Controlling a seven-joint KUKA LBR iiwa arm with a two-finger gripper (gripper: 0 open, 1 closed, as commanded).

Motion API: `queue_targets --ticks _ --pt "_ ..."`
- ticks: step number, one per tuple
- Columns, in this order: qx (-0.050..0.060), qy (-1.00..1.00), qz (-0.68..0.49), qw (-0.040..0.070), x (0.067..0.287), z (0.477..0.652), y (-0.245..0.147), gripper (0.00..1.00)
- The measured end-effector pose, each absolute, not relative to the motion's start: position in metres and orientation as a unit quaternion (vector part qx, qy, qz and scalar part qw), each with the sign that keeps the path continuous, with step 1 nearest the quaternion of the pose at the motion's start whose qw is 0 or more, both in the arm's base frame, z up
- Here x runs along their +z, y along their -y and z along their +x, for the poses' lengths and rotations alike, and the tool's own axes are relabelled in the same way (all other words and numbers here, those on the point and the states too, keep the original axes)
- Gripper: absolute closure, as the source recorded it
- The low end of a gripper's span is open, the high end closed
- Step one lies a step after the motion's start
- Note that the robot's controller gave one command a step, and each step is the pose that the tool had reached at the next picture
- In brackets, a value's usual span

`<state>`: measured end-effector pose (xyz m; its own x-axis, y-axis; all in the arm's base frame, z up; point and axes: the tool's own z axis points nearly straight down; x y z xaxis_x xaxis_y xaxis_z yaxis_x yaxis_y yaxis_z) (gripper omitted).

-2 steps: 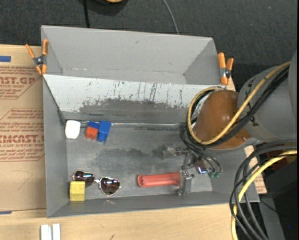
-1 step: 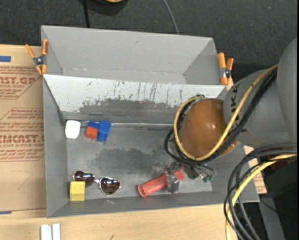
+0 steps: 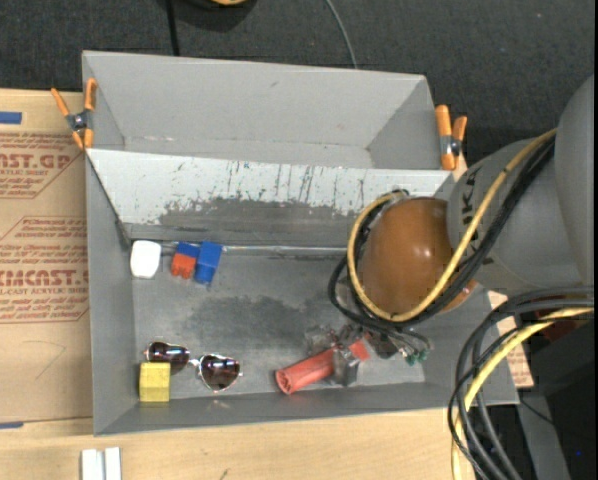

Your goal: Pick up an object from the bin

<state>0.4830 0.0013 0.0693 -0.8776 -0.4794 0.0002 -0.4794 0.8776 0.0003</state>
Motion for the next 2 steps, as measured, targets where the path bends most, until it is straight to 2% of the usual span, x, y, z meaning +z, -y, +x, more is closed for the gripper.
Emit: queue_targets --ticks 2 --pt "0.0 0.969 0.247 0.0 0.0693 0.4831 -0.0012 1.0"
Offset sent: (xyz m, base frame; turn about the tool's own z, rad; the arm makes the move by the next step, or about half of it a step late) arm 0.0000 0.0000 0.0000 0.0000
